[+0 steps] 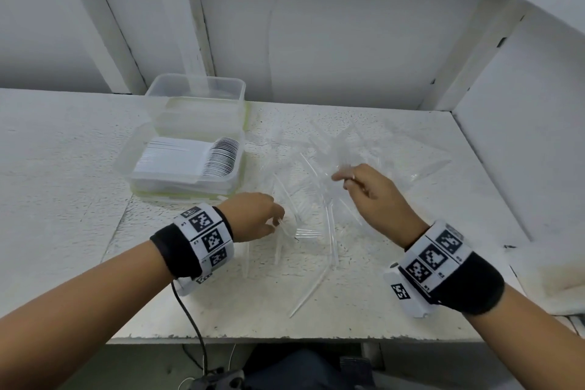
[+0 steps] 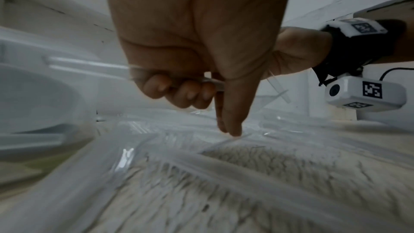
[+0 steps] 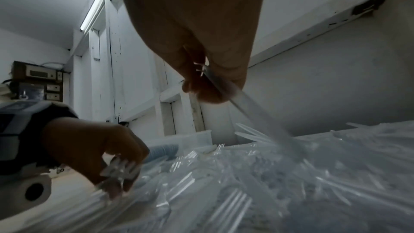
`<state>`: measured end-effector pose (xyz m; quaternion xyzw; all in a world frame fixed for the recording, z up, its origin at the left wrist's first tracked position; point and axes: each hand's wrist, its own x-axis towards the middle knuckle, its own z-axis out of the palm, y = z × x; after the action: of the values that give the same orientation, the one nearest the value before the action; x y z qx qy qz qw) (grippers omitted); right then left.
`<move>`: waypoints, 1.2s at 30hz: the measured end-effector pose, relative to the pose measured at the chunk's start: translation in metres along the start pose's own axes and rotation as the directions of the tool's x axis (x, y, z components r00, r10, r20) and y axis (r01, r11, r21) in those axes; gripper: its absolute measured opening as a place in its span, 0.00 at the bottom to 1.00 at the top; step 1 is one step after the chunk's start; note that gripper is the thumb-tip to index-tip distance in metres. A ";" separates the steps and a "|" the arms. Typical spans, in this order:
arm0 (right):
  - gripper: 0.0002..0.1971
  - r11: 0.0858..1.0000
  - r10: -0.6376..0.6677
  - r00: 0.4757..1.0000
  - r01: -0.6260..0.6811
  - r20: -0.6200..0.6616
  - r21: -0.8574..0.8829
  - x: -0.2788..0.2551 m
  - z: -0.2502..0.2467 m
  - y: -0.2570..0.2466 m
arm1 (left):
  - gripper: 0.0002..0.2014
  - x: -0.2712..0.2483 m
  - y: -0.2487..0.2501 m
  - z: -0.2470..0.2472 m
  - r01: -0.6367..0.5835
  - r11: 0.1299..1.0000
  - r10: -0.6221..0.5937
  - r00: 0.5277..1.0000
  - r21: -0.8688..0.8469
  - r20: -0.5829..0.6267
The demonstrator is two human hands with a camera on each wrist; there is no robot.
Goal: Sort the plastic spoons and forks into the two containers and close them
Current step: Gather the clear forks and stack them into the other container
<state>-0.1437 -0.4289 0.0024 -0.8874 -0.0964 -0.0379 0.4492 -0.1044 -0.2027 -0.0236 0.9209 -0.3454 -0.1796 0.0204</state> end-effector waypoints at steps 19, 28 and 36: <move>0.20 0.285 -0.036 0.659 0.728 0.752 -0.624 0.058 0.060 -0.015 | 0.20 -0.059 -0.034 -0.022 0.014 0.826 -0.270 0.888 -0.564 -0.373; 0.12 0.678 -0.314 0.846 0.518 0.432 -0.522 0.045 0.032 -0.014 | 0.12 -0.061 -0.036 -0.008 0.087 0.782 -0.354 0.877 -0.617 -0.324; 0.11 0.963 -0.188 0.982 0.186 0.011 -0.196 0.009 0.002 0.002 | 0.05 -0.053 -0.022 0.006 0.130 0.741 -0.323 0.929 -0.659 -0.180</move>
<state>-0.1349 -0.4268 0.0010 -0.9141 -0.1738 -0.0930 0.3544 -0.1292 -0.1512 -0.0166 0.9100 -0.1417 -0.1539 0.3579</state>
